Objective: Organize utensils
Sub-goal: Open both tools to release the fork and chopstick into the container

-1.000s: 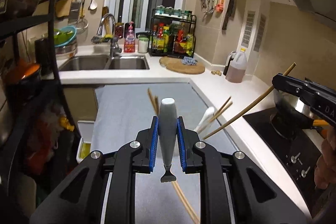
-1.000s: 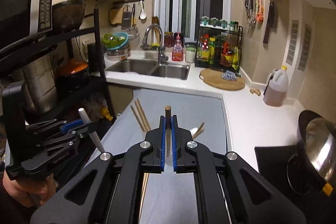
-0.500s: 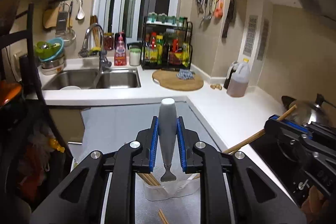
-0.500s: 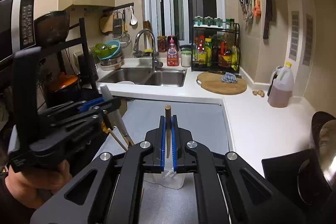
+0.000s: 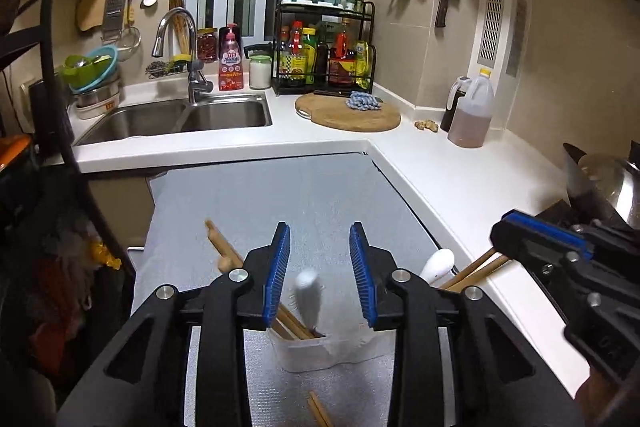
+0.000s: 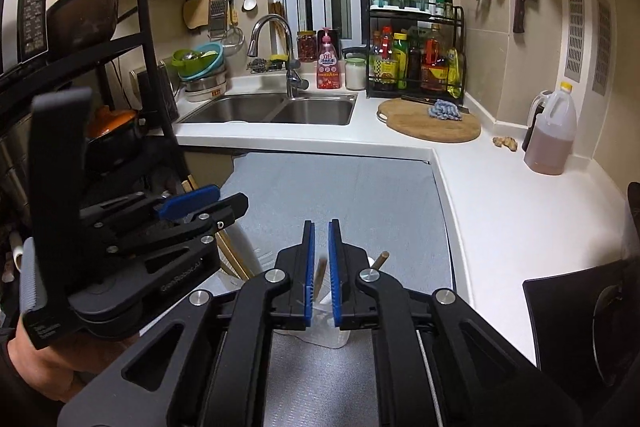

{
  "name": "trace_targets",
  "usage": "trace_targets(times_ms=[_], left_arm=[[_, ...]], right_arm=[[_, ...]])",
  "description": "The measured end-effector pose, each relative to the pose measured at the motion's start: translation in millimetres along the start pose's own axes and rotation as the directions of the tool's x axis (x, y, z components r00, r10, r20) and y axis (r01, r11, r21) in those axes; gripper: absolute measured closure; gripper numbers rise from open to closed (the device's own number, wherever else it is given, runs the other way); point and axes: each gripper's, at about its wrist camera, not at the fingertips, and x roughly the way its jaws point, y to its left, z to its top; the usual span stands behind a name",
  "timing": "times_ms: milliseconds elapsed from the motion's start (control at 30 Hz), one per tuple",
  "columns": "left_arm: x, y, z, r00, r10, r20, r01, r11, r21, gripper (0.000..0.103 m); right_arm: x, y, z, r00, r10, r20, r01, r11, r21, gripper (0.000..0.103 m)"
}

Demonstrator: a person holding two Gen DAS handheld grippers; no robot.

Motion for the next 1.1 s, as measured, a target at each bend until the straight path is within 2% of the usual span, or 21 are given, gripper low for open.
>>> trace_targets(times_ms=[233, 400, 500, 567, 767, 1000, 1067, 1100], left_arm=[[-36, -6, 10, 0.998, 0.015, 0.059, -0.015, 1.000, 0.011, 0.071], [-80, -11, 11, 0.994, 0.012, 0.109, -0.012, 1.000, 0.005, 0.071], [-110, -10, 0, 0.991, 0.009, 0.134, -0.007, 1.000, -0.016, 0.071], [-127, -7, -13, 0.989, 0.014, 0.146, -0.010, 1.000, -0.029, 0.071], [-170, 8, -85, 0.987, 0.037, 0.153, -0.025, 0.997, -0.077, 0.071], [-189, 32, -180, 0.986, 0.119, 0.121, -0.105, 0.988, -0.115, 0.071], [-186, 38, -201, 0.987, 0.133, 0.088, -0.122, 0.985, -0.125, 0.072], [-182, 40, -211, 0.989, 0.133, 0.065, -0.124, 0.983, -0.132, 0.072]], right_arm=[[-27, 9, 5, 0.998, -0.033, 0.054, 0.033, 0.999, -0.012, 0.086], [-65, 20, 6, 0.992, -0.039, 0.117, 0.044, 0.998, -0.037, 0.085], [-95, 25, -1, 0.985, -0.039, 0.167, 0.045, 0.999, -0.030, 0.085], [-117, 29, -17, 0.981, -0.014, 0.192, 0.015, 1.000, -0.005, 0.083], [-150, 43, -82, 0.976, 0.025, 0.217, -0.036, 0.998, 0.043, 0.081], [-134, 59, -164, 0.991, 0.046, 0.128, -0.057, 0.995, 0.083, 0.081], [-122, 63, -185, 0.995, 0.048, 0.089, -0.055, 0.995, 0.080, 0.085], [-116, 64, -194, 0.996, 0.055, 0.068, -0.060, 0.995, 0.083, 0.094]])
